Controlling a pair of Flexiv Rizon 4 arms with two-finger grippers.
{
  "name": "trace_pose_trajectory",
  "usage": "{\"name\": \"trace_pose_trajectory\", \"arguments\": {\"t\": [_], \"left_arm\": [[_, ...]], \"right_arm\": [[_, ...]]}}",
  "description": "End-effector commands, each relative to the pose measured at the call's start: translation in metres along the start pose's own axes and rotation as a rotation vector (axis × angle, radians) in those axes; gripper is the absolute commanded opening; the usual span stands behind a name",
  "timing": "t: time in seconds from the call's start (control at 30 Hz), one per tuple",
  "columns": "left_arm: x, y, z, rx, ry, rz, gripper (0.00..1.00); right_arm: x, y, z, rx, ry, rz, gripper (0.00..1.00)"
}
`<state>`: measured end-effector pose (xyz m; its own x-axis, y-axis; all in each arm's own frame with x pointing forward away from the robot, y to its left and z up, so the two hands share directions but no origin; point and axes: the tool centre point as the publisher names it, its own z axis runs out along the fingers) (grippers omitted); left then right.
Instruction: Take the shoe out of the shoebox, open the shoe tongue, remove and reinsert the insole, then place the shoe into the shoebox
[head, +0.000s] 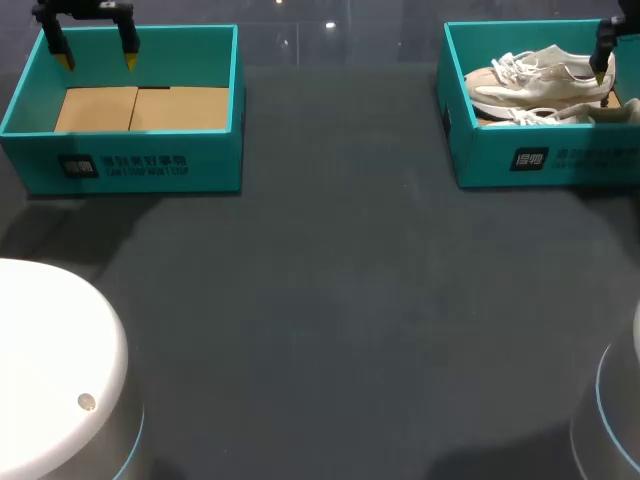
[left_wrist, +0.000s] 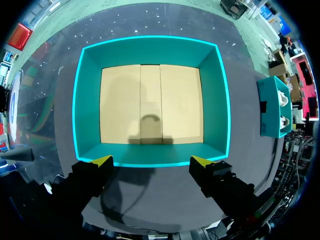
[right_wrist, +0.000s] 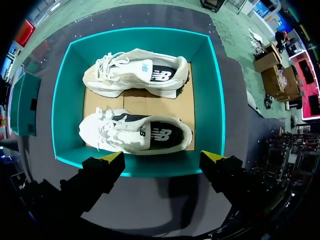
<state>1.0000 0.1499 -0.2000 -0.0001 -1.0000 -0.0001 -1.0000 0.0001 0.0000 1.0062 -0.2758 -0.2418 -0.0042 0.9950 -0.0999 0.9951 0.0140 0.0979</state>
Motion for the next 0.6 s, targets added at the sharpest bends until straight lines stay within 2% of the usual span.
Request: {"name": "trace_pose_trajectory", "arguments": {"t": [0.03,0.37,0.43,0.6], "left_arm": [[0.0,0.0,0.0,0.0,0.0,0.0,1.0],[0.0,0.0,0.0,0.0,0.0,0.0,1.0],[0.0,0.0,0.0,0.0,0.0,0.0,1.0],[0.0,0.0,0.0,0.0,0.0,0.0,1.0]], "right_arm": [[-0.01,0.008,0.015,0.005,0.016,-0.001,0.99],[-0.026,0.015,0.048,0.022,0.016,0.001,0.99],[-0.028,0.016,0.053,0.019,0.008,0.002,0.9],[-0.04,0.018,0.063,0.014,0.006,0.013,0.85]]}}
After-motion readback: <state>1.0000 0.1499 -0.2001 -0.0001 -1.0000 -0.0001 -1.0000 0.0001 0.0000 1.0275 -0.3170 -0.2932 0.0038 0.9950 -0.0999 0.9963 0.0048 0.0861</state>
